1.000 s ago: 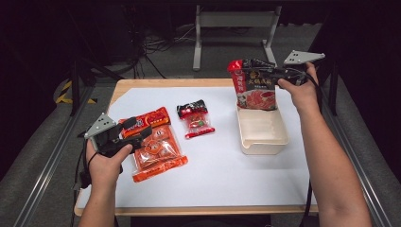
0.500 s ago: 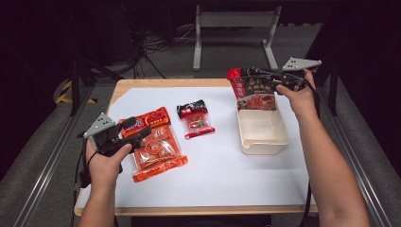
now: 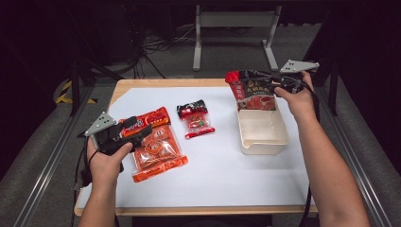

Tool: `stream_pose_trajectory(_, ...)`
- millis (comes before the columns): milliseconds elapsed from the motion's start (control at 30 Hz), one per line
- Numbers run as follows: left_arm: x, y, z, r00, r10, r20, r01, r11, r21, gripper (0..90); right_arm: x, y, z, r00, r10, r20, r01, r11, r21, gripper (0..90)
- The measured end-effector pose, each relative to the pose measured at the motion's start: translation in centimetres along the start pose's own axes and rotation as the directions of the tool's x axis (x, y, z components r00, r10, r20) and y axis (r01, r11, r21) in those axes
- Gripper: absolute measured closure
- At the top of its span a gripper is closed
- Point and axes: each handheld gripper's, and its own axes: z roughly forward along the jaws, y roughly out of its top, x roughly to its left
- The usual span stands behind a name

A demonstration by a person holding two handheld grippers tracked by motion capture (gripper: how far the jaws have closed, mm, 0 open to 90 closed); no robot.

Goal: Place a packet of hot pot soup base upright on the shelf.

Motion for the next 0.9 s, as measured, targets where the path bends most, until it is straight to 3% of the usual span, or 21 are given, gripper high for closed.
stream_pose_trajectory(267,0.1,-0.1,-0.1,0.9999,-0.012,-0.001,0.012,0.9999,0.0,28.3,0.1,-0.7,0.4,0.9999,0.013,0.002,-0.013,1.0,0.027,72.7)
stream_pose_trajectory(400,0.2,-0.1,-0.1,0.9999,-0.014,-0.002,0.014,0.9999,0.002,28.3,-0.6,-2.0,0.1,0.997,0.076,0.014,-0.076,0.997,0.012,72.9)
stream_pose_trajectory(600,0.3,-0.2,0.2,0.9998,-0.019,0.001,0.019,0.9998,0.006,28.3,-1.4,-4.0,-1.0,0.9907,0.124,0.056,-0.127,0.991,0.05,74.1)
stream_pose_trajectory(700,0.3,-0.2,0.3,0.9999,-0.017,-0.001,0.017,0.9998,0.006,28.3,-1.5,-4.5,-1.2,0.9898,0.131,0.055,-0.133,0.99,0.037,74.2)
stream_pose_trajectory(900,0.5,-0.2,0.3,0.9998,-0.019,0.0,0.019,0.9997,0.011,28.2,-1.4,-4.5,-1.1,0.9889,0.132,0.07,-0.136,0.989,0.061,73.1)
